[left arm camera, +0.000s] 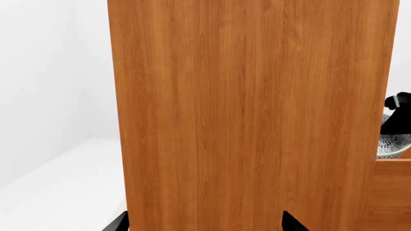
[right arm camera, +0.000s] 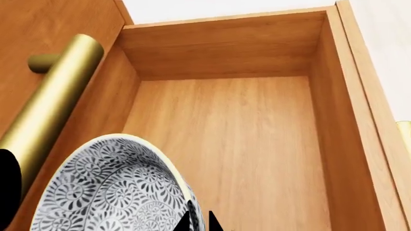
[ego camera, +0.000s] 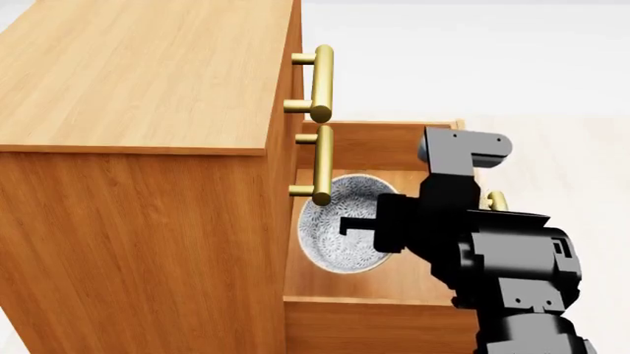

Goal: Put the bowl in the bottom drawer of the cabinet and close it.

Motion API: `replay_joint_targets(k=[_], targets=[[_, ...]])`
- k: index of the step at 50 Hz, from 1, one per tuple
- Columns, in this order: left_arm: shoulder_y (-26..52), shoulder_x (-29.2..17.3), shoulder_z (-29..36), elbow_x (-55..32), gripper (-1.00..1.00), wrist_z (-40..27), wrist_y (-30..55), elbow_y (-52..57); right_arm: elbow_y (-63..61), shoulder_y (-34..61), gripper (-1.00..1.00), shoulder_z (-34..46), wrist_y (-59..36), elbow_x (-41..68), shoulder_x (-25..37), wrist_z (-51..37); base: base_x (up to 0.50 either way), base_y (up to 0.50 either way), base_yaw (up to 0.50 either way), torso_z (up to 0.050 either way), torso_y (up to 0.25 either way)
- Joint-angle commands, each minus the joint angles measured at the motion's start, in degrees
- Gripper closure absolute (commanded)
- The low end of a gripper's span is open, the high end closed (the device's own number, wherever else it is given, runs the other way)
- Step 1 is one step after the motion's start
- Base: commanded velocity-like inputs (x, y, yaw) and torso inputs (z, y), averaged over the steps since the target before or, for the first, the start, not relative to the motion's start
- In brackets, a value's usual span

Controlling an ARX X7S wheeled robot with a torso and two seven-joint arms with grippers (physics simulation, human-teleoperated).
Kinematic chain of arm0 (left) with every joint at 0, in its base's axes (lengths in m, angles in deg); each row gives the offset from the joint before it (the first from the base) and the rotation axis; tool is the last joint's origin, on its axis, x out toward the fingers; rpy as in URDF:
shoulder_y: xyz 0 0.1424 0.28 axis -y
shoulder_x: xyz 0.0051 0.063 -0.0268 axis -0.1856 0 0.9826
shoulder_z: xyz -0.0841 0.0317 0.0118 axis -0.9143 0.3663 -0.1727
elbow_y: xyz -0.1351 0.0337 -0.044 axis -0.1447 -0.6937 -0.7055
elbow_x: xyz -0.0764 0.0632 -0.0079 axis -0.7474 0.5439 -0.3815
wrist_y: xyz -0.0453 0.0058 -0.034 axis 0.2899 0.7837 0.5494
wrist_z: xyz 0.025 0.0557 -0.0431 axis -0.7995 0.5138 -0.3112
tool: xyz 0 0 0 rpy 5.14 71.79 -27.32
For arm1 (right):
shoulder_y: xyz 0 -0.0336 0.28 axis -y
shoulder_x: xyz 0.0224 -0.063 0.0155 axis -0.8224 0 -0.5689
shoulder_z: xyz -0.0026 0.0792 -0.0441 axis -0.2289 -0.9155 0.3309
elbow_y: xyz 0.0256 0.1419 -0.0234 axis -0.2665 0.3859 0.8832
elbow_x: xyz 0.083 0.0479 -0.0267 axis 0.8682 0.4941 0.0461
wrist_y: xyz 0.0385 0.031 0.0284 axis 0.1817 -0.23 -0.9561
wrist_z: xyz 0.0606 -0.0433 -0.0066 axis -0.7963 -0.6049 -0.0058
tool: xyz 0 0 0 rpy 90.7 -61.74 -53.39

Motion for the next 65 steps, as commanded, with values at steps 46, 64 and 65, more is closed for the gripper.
replay_joint_targets(k=[46, 64, 65], targets=[[-0.1, -0.6, 0.3, -0.2, -1.0, -0.6, 0.2, 0.6, -5.8, -2.5, -1.0, 2.4, 2.8, -1.9, 1.0, -2.2, 0.0, 0.0, 0.0, 0.0, 0.0], [0.1, -0.5, 0.6, 0.1, -1.0, -0.8, 0.3, 0.4, -23.7, -3.9, -1.0, 2.3, -3.7, -0.7, 5.9, -5.8, 0.0, 0.0, 0.0, 0.0, 0.0], [0.2, -0.5, 0.6, 0.1, -1.0, -0.7, 0.2, 0.1, -24.5, -4.0, -1.0, 2.3, -3.8, -0.6, 6.2, -5.8, 0.0, 0.0, 0.0, 0.0, 0.0]])
